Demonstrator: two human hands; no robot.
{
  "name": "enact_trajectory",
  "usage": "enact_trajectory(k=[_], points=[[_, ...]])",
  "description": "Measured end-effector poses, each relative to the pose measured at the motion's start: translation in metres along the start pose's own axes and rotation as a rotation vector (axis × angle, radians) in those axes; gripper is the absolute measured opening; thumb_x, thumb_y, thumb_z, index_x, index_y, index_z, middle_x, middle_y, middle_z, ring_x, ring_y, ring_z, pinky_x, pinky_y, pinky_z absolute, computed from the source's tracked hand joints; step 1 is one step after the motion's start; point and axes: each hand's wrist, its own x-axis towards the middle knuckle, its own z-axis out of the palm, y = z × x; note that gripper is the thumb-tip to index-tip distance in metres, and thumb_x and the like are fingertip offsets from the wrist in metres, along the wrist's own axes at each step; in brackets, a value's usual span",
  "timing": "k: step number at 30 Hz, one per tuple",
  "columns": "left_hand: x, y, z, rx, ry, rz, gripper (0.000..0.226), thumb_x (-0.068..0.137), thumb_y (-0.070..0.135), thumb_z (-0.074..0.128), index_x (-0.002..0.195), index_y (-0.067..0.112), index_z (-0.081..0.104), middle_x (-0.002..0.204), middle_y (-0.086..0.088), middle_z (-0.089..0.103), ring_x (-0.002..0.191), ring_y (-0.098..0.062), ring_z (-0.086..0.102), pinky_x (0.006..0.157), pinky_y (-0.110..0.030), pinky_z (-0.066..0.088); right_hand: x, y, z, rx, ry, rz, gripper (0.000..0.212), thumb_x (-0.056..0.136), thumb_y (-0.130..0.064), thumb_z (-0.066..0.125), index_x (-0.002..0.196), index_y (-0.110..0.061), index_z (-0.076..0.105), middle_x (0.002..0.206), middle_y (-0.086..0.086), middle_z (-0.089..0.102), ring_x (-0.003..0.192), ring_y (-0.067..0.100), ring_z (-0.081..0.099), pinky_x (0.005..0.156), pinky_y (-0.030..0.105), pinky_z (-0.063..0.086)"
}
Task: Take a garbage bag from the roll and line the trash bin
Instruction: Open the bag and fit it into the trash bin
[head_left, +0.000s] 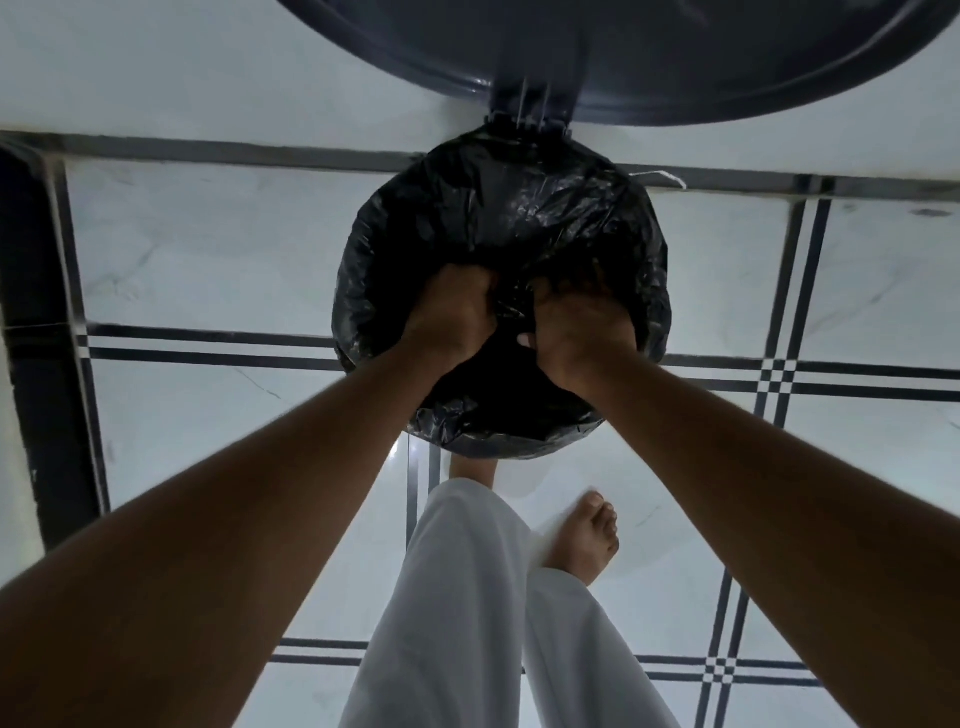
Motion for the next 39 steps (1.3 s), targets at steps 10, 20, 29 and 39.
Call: enact_trajectory(k=[10,20,29,39], points=[[0.045,0.003,0.048,-0.105,-0.466,-0.408,0.052,0.12,0.034,0.04,0.167,0.011,0.039,0.173,-0.019,0.037,0.156,-0.038,0.039,0.124,-0.042,0.033,0.011,0.007,0.03,-0.104,0.021,-0.039,0.081,0.111,-0.052,0.051,0.175,-0.014,0.017,0.179,0.017,0.03,0.169,0.036,0.018,0.138,0.049,-0.003],[-0.027,0.036,-0.017,0.097,-0.214,-0.073,0.037,0.111,0.034,0.045,0.129,0.016,0.072,0.13,-0.014,0.074,0.121,-0.038,0.071,0.094,-0.044,0.058,-0.038,-0.002,-0.008,0.549,0.381,-0.046,0.028,0.109,-0.03,0.059,0.128,-0.01,0.066,0.119,0.015,0.07,0.116,0.036,0.064,0.088,0.043,0.057],[-0.085,0.003,-0.038,0.459,-0.187,0.049,0.073,0.11,0.065,0.018,0.164,0.024,0.044,0.168,-0.003,0.047,0.164,-0.031,0.027,0.13,-0.067,-0.005,-0.033,0.018,-0.056,0.919,0.03,0.003,0.097,0.102,-0.017,0.06,0.177,-0.042,0.005,0.152,0.015,0.064,0.115,0.03,0.07,0.091,0.03,0.054],[-0.144,0.071,-0.118,-0.313,0.398,0.159,0.022,0.105,0.025,0.052,0.106,0.022,0.073,0.1,0.011,0.074,0.094,-0.008,0.07,0.096,-0.036,0.059,-0.132,0.009,-0.084,1.41,0.519,0.117,0.032,0.102,-0.013,0.067,0.133,-0.014,0.074,0.122,-0.009,0.079,0.111,0.005,0.074,0.103,0.027,0.057]])
